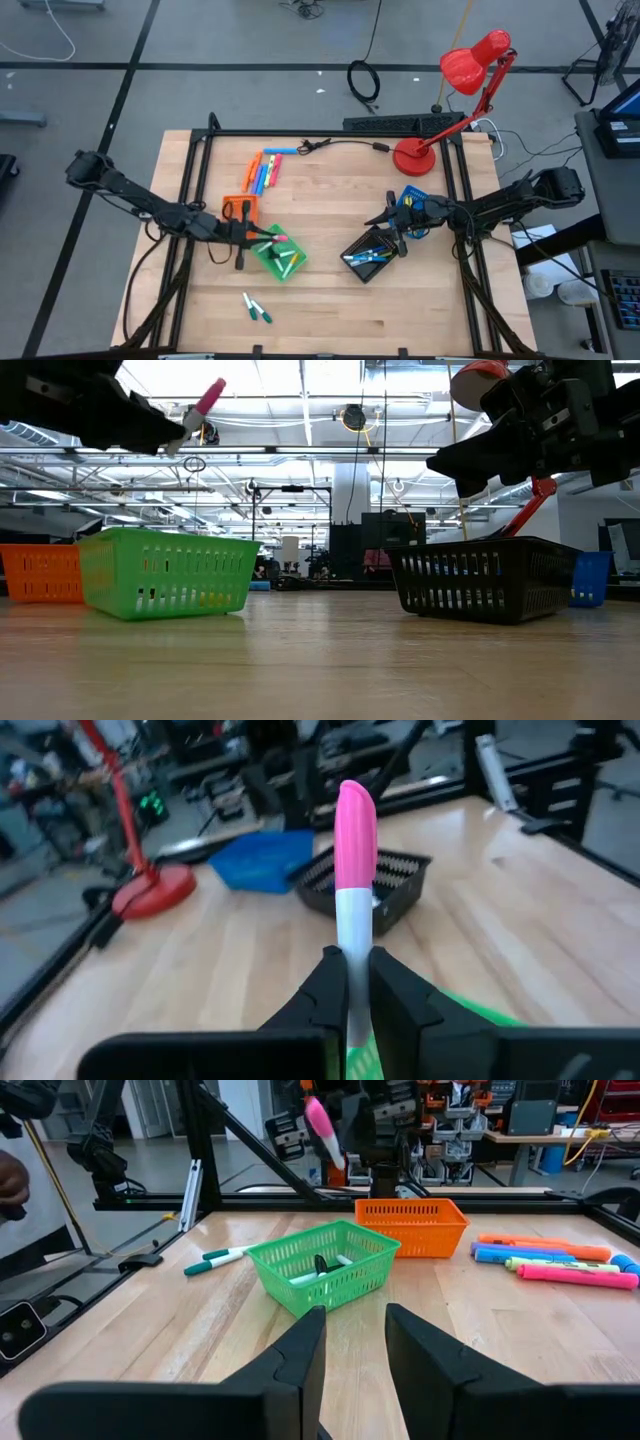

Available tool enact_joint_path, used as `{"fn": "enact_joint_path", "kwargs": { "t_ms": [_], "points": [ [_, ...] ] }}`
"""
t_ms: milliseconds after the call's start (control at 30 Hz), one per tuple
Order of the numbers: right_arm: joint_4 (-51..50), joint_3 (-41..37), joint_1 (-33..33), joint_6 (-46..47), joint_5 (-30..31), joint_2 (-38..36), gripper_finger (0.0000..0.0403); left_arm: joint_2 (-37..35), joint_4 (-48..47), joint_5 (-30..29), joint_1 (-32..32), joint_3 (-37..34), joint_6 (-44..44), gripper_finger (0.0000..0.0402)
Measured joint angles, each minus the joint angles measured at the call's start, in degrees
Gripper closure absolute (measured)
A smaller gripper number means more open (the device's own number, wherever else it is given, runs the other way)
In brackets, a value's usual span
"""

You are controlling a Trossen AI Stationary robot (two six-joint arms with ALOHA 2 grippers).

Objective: Pick & Place Markers
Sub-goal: Put the small pink highlighter pen into the green basket

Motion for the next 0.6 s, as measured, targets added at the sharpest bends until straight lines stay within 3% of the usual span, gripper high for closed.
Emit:
{"fn": "enact_joint_path", "kwargs": {
  "t_ms": [467, 600],
  "points": [
    [0.0, 0.0, 0.0, 0.0, 0.0, 0.0, 0.031, 0.1, -20.8, -5.3, -1.9, 3.3, -19.7, 0.0377],
    [0.0, 0.0, 0.0, 0.0, 0.0, 0.0, 0.031, 2.2, -22.0, -4.9, -2.6, 3.3, -23.1, 0.0377]
  ]
}}
